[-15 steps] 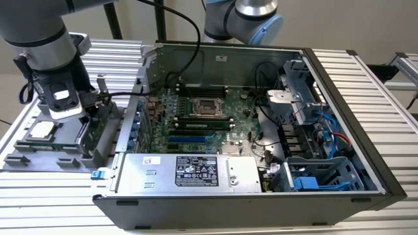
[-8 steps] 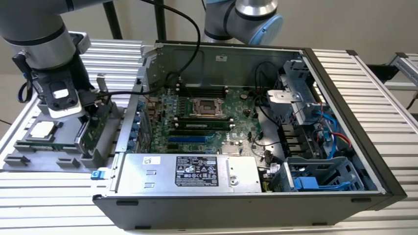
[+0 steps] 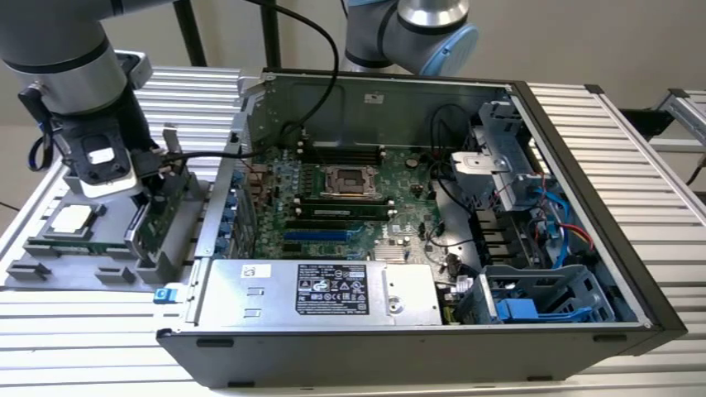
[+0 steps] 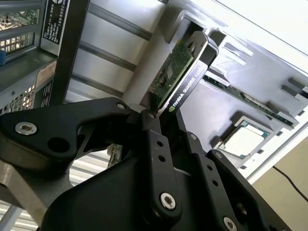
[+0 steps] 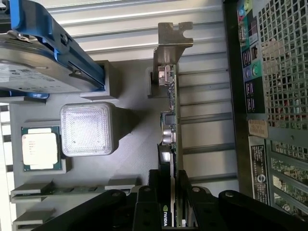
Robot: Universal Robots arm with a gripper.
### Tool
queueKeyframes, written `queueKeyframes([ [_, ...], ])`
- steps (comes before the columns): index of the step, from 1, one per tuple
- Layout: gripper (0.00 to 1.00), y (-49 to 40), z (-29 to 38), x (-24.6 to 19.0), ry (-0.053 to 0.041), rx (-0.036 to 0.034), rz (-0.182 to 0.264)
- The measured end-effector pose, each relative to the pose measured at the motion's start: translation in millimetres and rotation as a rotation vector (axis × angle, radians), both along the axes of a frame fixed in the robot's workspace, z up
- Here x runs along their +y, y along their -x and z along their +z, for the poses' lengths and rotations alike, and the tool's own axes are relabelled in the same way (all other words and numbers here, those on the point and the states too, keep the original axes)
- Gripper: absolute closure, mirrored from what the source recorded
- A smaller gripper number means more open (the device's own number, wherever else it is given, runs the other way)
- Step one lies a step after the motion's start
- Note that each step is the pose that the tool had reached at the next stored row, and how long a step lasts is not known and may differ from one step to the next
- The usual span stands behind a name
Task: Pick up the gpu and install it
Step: 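Pick up the gpu and move the gpu toward the slot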
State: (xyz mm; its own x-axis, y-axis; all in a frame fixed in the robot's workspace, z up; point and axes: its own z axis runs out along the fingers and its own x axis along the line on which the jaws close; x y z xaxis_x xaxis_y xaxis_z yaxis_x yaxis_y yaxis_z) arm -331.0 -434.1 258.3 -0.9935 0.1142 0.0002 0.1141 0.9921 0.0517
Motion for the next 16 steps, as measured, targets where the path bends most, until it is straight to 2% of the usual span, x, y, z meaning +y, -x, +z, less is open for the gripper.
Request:
queueKeyframes([
  [16, 1.00, 0.0, 4.7, 0.0, 0.0000, 0.0000, 0.000],
])
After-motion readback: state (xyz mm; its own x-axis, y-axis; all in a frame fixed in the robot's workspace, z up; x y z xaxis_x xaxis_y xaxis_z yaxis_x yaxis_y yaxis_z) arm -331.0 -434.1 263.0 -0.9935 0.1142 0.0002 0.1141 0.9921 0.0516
